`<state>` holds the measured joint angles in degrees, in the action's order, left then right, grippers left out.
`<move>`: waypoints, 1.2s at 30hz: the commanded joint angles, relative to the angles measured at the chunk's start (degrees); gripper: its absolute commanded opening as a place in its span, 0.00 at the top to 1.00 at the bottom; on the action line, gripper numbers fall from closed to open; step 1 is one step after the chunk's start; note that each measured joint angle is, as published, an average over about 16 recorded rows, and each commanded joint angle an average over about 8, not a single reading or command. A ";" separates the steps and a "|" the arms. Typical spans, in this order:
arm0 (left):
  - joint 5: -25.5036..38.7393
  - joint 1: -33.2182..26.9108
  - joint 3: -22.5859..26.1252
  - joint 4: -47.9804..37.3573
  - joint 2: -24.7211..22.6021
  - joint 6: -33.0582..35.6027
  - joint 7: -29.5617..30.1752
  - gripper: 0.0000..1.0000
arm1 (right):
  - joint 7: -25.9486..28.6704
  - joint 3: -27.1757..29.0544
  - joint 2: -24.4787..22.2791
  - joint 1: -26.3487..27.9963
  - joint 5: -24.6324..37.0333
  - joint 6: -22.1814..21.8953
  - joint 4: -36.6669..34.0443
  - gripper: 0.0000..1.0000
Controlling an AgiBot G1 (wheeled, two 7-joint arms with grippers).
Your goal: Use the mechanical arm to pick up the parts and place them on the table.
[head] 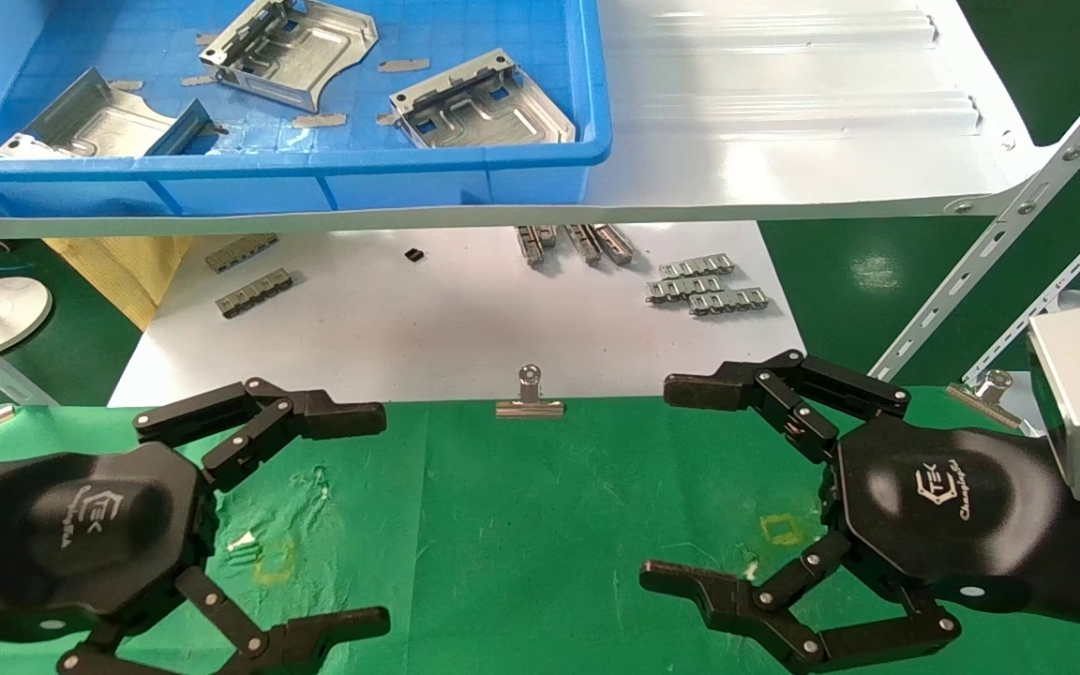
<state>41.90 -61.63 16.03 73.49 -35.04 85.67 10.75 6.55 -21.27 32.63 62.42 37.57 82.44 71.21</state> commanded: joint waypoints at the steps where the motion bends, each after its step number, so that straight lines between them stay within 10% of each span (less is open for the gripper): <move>1: 0.00 0.00 0.00 0.00 0.00 0.00 0.00 0.00 | 0.00 0.00 0.00 0.00 0.00 0.00 0.00 0.00; 31: 0.00 0.00 0.00 0.00 0.00 0.00 0.00 0.00 | 0.00 0.00 0.00 0.00 0.00 0.00 0.00 0.00; 36: 0.00 0.00 0.00 0.00 0.00 0.00 0.00 0.00 | 0.00 0.00 0.00 0.00 0.00 0.00 0.00 0.56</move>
<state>41.90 -61.63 16.03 73.49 -35.04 85.67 10.75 6.55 -21.27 32.63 62.42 37.57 82.44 71.21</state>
